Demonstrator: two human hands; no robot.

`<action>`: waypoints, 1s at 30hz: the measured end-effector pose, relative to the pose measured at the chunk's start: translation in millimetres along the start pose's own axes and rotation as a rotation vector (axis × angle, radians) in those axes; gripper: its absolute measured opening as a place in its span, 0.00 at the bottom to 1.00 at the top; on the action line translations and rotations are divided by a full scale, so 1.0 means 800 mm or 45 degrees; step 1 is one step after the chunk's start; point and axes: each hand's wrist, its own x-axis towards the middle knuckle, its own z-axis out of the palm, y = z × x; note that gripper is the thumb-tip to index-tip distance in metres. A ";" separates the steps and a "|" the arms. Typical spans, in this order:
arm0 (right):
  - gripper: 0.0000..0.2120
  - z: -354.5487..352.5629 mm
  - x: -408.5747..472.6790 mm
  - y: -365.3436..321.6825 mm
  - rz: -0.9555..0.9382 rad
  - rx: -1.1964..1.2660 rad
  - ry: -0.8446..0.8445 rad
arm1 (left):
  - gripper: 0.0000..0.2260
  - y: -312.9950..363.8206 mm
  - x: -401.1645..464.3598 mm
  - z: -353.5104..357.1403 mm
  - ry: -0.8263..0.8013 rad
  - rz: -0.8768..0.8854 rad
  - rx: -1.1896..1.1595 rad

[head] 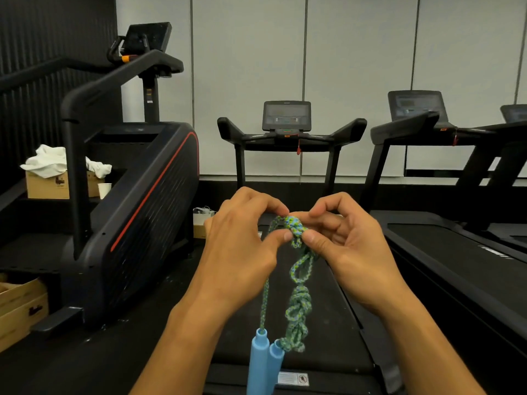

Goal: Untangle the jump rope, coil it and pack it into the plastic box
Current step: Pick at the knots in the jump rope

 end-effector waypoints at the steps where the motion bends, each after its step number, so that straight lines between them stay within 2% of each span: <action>1: 0.11 0.000 0.001 0.001 0.013 0.006 0.014 | 0.10 0.000 0.000 0.001 -0.002 -0.002 0.001; 6: 0.02 0.002 0.003 0.003 0.114 0.043 0.076 | 0.02 0.004 0.000 0.004 -0.073 -0.142 -0.082; 16: 0.13 0.010 0.005 0.002 0.356 0.219 0.076 | 0.15 -0.014 -0.001 0.023 -0.102 -0.297 -0.285; 19: 0.15 0.008 0.005 -0.002 0.468 0.378 0.019 | 0.18 -0.018 -0.002 0.031 -0.118 -0.378 -0.365; 23: 0.13 0.002 0.003 -0.005 0.547 0.527 -0.109 | 0.21 -0.020 -0.003 0.036 -0.179 -0.478 -0.543; 30: 0.09 -0.007 0.003 0.000 0.535 0.518 -0.073 | 0.12 -0.017 -0.002 0.039 -0.235 -0.529 -0.760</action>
